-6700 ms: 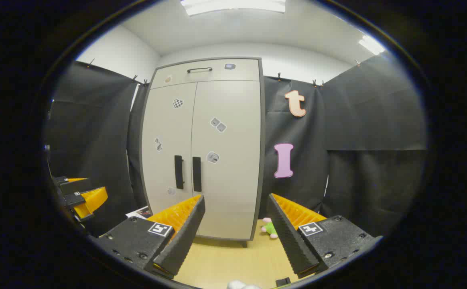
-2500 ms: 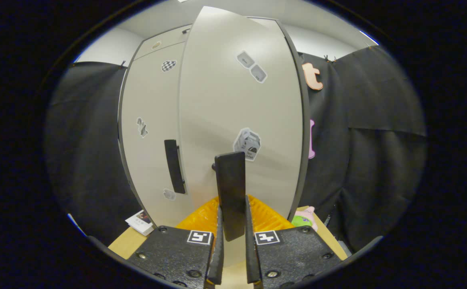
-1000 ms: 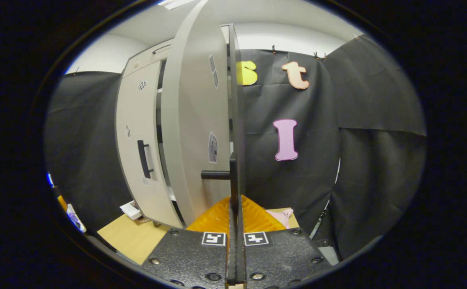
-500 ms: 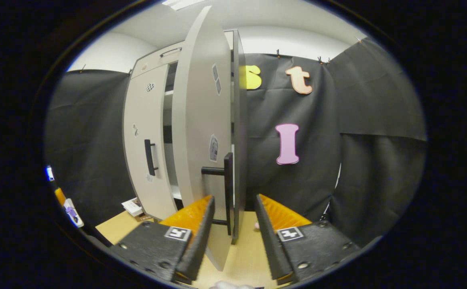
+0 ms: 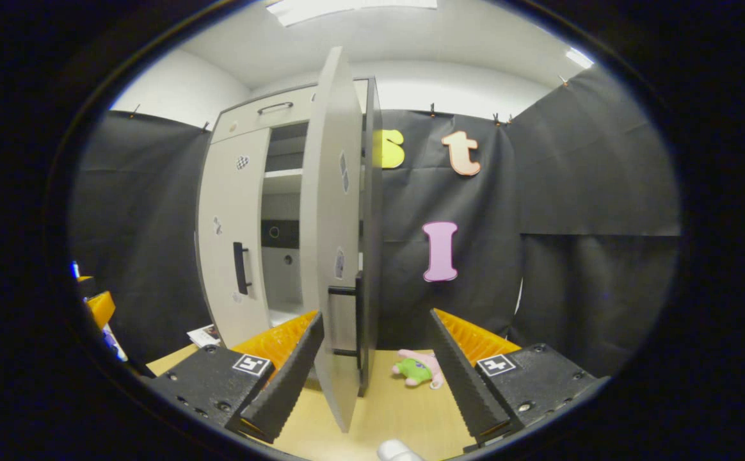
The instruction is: Open the right door of the double-door shoe cabinet with the right hand, and open the left door with the left hand.
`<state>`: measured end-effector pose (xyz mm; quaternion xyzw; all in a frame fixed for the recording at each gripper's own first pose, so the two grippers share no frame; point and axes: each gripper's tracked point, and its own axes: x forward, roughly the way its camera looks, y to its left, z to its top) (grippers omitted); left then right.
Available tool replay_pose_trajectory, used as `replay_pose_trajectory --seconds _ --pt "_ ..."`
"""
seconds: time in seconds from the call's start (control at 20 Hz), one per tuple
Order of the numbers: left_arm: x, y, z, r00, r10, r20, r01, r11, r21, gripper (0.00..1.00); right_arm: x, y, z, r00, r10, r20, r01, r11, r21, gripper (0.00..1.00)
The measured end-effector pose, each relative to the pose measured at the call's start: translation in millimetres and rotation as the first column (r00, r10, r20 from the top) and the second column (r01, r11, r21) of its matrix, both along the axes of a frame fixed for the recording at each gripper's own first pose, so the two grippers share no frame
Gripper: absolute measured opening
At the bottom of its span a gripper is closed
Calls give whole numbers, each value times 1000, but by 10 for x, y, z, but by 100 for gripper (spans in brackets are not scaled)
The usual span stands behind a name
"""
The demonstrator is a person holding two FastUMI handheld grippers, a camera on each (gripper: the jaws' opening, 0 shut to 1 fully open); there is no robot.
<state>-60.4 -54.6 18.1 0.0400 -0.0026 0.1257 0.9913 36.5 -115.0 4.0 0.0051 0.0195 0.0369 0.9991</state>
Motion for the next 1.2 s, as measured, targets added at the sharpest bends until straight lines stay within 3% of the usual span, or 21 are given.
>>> replay_pose_trajectory --seconds 0.2,0.55,0.8,1.2 --pt "371 172 7 997 -82 7 82 996 -36 96 -225 430 110 1000 -2 17 2 1000 10 100" --pt "1298 363 76 974 -223 51 224 975 -17 96 -457 1020 119 998 -60 -6 60 998 11 100" --pt "2028 156 98 947 -314 63 315 949 -20 96 -516 1229 45 991 -133 -29 133 991 8 100" --pt "3014 -288 -209 930 -367 14 367 928 -61 96 -560 1244 51 971 -235 -40 235 972 -5 100"
